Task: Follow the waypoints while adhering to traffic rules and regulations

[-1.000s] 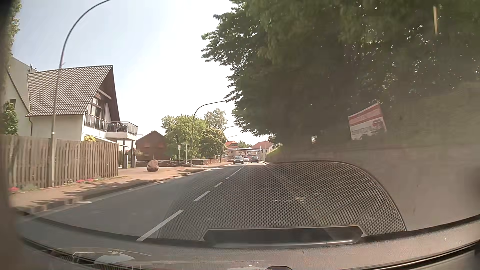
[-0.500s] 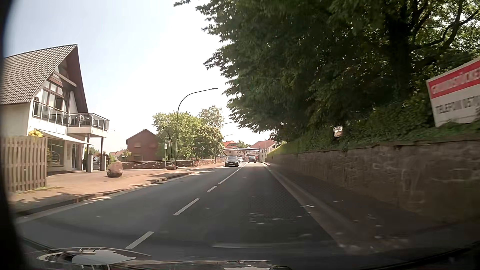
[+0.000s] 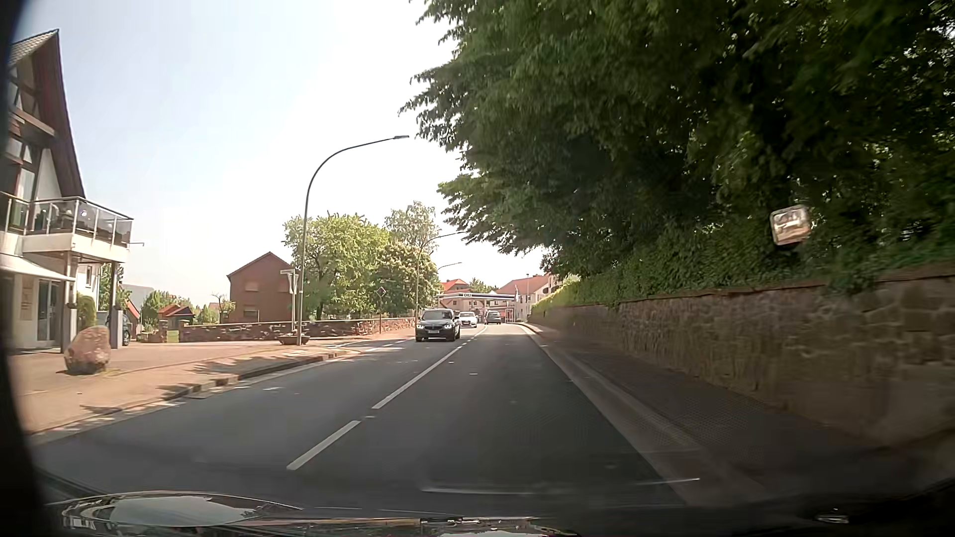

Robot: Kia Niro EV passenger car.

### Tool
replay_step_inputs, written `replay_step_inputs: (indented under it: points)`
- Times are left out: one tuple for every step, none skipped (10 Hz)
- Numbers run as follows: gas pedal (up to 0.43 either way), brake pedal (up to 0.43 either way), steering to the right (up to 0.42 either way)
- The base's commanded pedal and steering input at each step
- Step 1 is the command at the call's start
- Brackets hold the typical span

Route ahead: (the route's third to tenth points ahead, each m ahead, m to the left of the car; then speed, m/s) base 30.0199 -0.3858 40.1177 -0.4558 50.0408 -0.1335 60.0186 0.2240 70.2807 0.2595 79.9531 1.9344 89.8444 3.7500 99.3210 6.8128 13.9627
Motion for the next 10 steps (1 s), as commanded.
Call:
replay_step_inputs:
  points:
    - [0.169, 0.0, 0.003]
    - [0.177, 0.0, 0.004]
    - [0.177, 0.0, 0.003]
    - [0.189, 0.0, 0.002]
    - [0.189, 0.0, 0.001]
    - [0.189, 0.0, 0.0]
    - [0.189, 0.0, 0.0]
    - [0.189, 0.0, 0.0]
    - [0.189, 0.0, 0.0]
    - [0.189, 0.0, 0.0]
